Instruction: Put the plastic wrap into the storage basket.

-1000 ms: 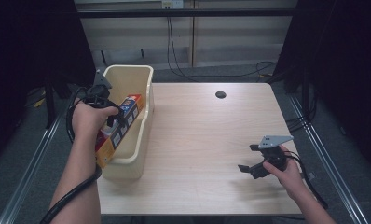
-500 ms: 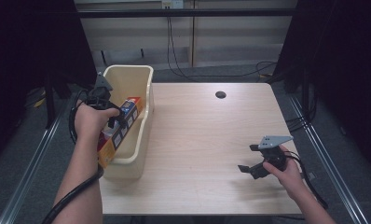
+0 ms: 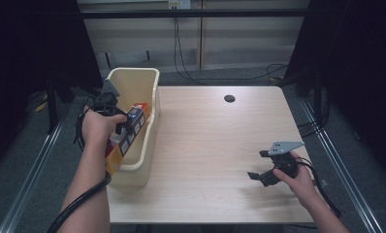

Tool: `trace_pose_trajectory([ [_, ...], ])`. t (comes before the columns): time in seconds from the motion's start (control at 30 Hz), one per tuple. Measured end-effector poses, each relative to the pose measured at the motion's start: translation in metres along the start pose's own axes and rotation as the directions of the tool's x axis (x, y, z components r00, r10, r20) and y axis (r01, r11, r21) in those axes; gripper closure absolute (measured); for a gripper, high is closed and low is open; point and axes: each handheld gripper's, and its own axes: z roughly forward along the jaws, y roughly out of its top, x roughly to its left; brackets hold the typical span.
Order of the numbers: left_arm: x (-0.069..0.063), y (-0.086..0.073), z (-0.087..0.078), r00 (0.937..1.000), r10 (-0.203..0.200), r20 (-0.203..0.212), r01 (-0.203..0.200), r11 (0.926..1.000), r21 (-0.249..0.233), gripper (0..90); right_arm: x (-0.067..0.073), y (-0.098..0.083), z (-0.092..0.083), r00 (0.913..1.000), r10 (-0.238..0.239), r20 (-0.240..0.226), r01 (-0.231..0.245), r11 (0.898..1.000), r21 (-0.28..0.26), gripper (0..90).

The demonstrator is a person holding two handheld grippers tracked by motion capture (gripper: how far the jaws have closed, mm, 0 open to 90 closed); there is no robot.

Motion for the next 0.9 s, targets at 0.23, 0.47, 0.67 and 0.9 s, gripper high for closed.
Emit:
trace_pose_trajectory([
  [0.23,0.000,0.000,0.007,1.0000,-0.003,-0.008,0.003,1.0000,0.007,40.3,0.001,0.000,0.000,1.0000,0.001,0.003,-0.001,1.000,-0.002,2.1],
  [0.47,-0.002,0.001,0.010,1.0000,0.000,-0.008,0.000,0.9996,0.028,40.0,0.000,0.000,0.000,1.0000,-0.001,0.006,0.001,1.000,-0.001,2.1],
  [0.67,-0.003,0.001,0.012,0.9995,0.002,-0.031,-0.001,0.9994,0.034,39.5,0.000,0.000,-0.001,1.0000,-0.003,0.006,0.003,1.000,-0.003,2.1],
  [0.9,-0.006,0.002,0.000,0.9999,0.007,-0.012,-0.008,0.9998,-0.017,38.7,0.000,0.000,-0.002,1.0000,-0.002,0.005,0.002,1.000,-0.003,2.1],
])
